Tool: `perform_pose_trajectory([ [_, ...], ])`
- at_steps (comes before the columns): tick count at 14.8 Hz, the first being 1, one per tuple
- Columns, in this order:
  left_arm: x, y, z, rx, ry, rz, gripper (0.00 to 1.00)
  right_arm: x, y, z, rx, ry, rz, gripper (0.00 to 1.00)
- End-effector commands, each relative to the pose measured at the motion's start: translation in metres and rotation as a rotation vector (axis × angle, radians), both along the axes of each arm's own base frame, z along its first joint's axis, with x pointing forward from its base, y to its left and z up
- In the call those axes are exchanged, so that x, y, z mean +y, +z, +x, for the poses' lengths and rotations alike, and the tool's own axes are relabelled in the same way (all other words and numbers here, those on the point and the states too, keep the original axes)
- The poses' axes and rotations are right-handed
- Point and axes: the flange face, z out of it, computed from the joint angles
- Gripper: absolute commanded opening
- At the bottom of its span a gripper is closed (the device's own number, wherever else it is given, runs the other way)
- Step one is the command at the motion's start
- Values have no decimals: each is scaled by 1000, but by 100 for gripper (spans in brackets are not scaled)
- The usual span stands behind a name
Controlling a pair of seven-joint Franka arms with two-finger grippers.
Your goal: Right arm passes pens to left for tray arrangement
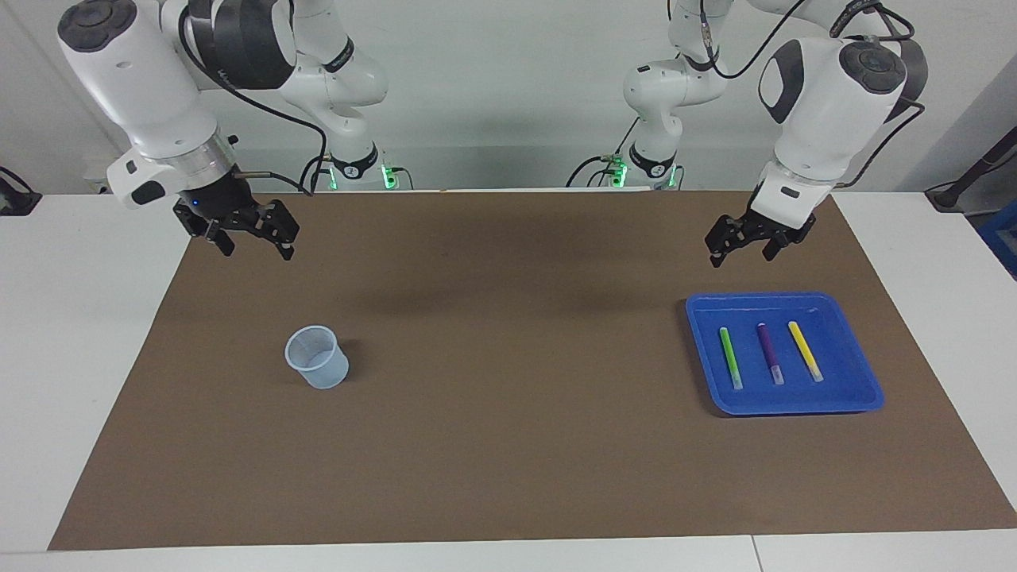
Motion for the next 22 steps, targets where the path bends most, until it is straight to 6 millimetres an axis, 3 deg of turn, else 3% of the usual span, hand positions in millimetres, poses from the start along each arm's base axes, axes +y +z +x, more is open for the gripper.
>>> perform_pose_trajectory([
  [1,6,9,-1,6,4,6,100,-1,3,-8,12,22,-21,100],
  [8,5,14,-10,39,-47,34,100,0,3,-7,10,23,-21,100],
  [22,-9,13,-8,18,-77,30,100,8,2,-9,13,35,-20,100],
])
